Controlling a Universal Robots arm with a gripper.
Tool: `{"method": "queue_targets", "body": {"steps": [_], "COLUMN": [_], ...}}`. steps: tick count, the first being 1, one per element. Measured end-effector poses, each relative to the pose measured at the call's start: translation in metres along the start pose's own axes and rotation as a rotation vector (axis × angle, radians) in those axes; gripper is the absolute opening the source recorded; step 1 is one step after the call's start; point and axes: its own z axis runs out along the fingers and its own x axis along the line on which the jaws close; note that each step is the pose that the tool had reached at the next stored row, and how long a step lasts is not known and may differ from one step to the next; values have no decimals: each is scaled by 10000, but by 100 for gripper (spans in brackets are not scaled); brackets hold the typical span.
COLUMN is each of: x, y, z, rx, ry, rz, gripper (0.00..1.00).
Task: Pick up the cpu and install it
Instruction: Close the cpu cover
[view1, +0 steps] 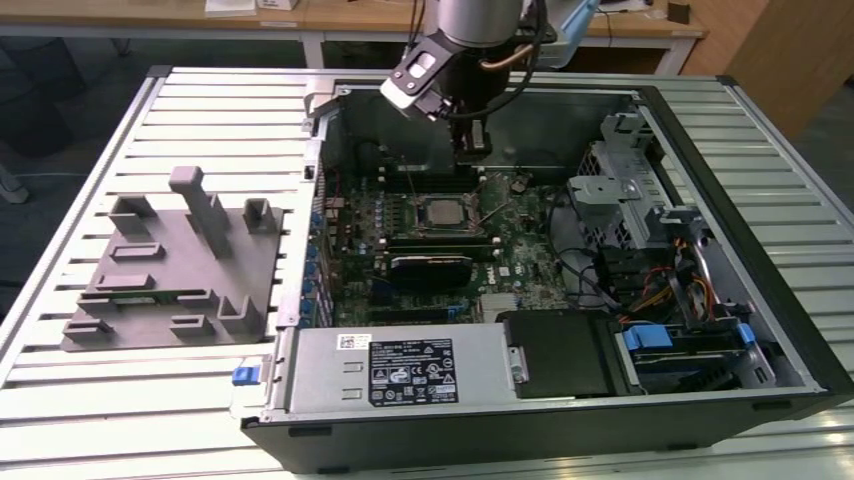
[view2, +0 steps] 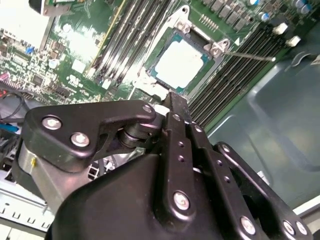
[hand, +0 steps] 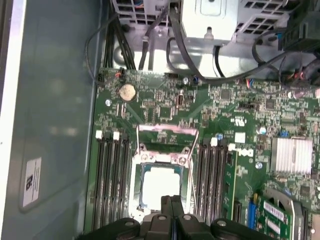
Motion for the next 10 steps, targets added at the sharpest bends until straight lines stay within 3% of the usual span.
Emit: {"method": "queue_targets", "body": {"steps": [10], "x": [-9], "y": [176], "z": [6], "rx": [23], "ry": [2], "rz": [-10], "gripper": [11]}}
